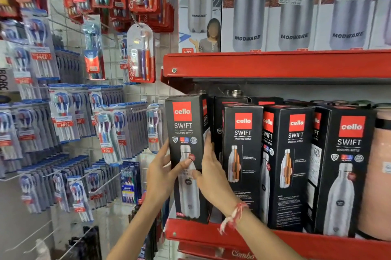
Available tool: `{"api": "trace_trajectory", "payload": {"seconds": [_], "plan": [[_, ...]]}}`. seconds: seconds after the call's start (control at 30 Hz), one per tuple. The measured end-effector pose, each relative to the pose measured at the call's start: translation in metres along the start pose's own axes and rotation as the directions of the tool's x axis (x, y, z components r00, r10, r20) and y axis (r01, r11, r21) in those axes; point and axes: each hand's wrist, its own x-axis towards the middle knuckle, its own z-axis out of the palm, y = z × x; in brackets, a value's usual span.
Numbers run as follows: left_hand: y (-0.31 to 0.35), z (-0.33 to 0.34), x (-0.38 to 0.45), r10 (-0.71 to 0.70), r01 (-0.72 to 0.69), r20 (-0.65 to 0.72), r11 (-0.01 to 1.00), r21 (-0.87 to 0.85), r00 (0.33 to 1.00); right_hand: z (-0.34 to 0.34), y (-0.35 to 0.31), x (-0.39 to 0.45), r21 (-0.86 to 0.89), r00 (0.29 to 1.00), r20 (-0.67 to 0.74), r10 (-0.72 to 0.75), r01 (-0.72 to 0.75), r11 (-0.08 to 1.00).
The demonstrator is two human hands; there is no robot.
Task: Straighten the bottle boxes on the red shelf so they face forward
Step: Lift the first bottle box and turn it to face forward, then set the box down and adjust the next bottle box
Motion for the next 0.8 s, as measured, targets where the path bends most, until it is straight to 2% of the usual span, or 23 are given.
{"api": "trace_trajectory", "payload": {"seconds": [0.13, 0.23, 0.33, 0.43, 0.5, 0.57, 0.63, 0.7, 0.8], "plan": [[-0.011, 0.006, 0.009, -0.003, 0.002, 0.009, 1.0, 0.029, 1.0, 0.007, 0.008, 0.005, -0.017, 0.997, -0.074, 0.017, -0.018, 1.0], [-0.02, 0.008, 0.009, -0.015, 0.014, 0.016, 0.999, 0.041, 1.0, 0.016, 0.014, 0.002, -0.01, 0.996, -0.08, 0.048, -0.049, 0.999], [-0.026, 0.011, 0.005, -0.028, 0.028, -0.044, 1.0, 0.004, 0.999, 0.017, 0.017, -0.001, -0.02, 0.996, -0.082, 0.027, -0.029, 0.999], [-0.03, 0.014, -0.001, -0.042, 0.042, -0.059, 0.999, -0.014, 0.997, 0.006, 0.013, -0.012, -0.132, 0.993, -0.109, -0.043, 0.028, 0.991], [-0.031, 0.014, -0.004, -0.042, 0.044, -0.049, 0.998, 0.034, 0.998, -0.002, 0.011, -0.022, -0.258, 0.957, -0.253, -0.144, 0.077, 0.963], [-0.034, 0.014, -0.006, -0.055, 0.061, -0.065, 0.994, 0.09, 0.996, -0.008, 0.014, -0.03, -0.413, 0.858, -0.45, -0.247, 0.045, 0.91], [-0.034, 0.016, -0.011, -0.06, 0.081, -0.13, 0.983, 0.167, 0.99, -0.011, 0.018, -0.036, -0.446, 0.809, -0.567, -0.156, -0.143, 0.884], [-0.03, 0.021, -0.018, -0.019, 0.077, -0.209, 0.959, 0.272, 0.978, -0.01, 0.024, -0.039, -0.419, 0.826, -0.563, 0.017, -0.304, 0.856], [-0.018, 0.029, -0.029, 0.053, 0.038, -0.249, 0.938, 0.345, 0.967, -0.002, 0.036, -0.04, -0.388, 0.849, -0.507, 0.149, -0.379, 0.84]]}}
